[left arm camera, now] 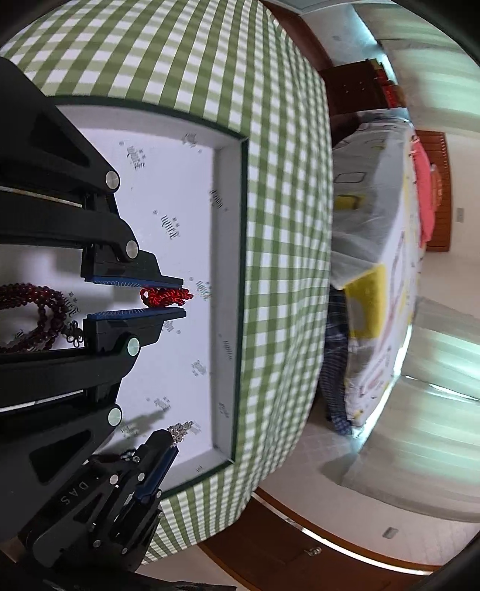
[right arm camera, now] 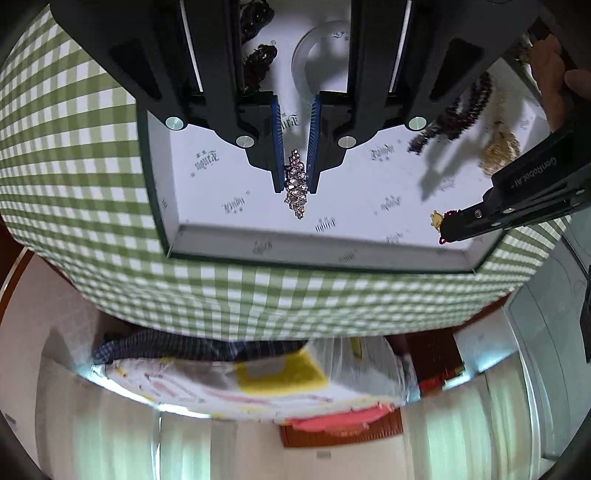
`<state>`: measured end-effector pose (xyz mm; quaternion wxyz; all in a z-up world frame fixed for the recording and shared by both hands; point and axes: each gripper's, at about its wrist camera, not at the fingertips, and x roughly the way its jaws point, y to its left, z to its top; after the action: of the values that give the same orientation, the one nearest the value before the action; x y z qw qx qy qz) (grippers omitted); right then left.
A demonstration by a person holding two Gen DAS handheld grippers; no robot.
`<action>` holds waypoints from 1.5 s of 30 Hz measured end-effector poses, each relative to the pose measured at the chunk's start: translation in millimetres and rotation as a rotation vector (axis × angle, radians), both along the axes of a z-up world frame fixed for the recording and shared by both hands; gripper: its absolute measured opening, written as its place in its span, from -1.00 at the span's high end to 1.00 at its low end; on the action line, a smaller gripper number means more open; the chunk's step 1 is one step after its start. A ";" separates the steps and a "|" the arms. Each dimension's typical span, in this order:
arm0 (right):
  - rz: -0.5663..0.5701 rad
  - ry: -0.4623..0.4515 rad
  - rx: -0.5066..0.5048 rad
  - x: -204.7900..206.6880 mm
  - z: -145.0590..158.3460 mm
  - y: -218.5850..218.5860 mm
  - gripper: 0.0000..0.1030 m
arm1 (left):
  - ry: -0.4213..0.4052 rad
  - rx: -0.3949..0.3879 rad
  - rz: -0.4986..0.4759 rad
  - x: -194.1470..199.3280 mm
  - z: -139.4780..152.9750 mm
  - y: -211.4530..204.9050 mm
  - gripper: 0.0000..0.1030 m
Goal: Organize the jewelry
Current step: 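Carry tassel and brooch over the green tray and open both grippers, then grasp the gold chain piece with the left gripper while the right moves to the pearl brooch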
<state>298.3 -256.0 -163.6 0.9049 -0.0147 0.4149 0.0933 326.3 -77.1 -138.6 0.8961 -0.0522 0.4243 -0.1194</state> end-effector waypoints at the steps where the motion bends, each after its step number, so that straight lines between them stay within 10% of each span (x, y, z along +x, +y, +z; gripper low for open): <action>1: -0.002 0.012 -0.002 1.8 -2.3 0.4 0.76 | 0.015 0.006 -0.006 1.5 -2.6 -2.1 0.79; 15: -0.003 0.086 -0.007 10.3 -9.8 0.9 0.43 | 0.144 0.006 -0.031 11.5 -20.0 -5.3 0.74; 19: -0.007 0.064 0.008 7.3 -7.1 -1.2 0.41 | 0.137 0.008 -0.027 12.1 -16.9 -4.9 0.28; 23: -0.016 0.024 0.026 0.3 0.6 -6.0 0.34 | 0.092 0.003 -0.017 7.1 -11.4 -2.3 0.00; 45: -0.110 -0.126 0.086 -88.5 62.2 -47.6 0.24 | -0.252 -0.015 0.034 -92.1 58.5 30.9 -0.23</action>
<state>209.7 -303.6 -101.5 0.9328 0.0412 0.3530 0.0603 234.2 -46.2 -80.2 0.9438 -0.0508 0.3065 -0.1128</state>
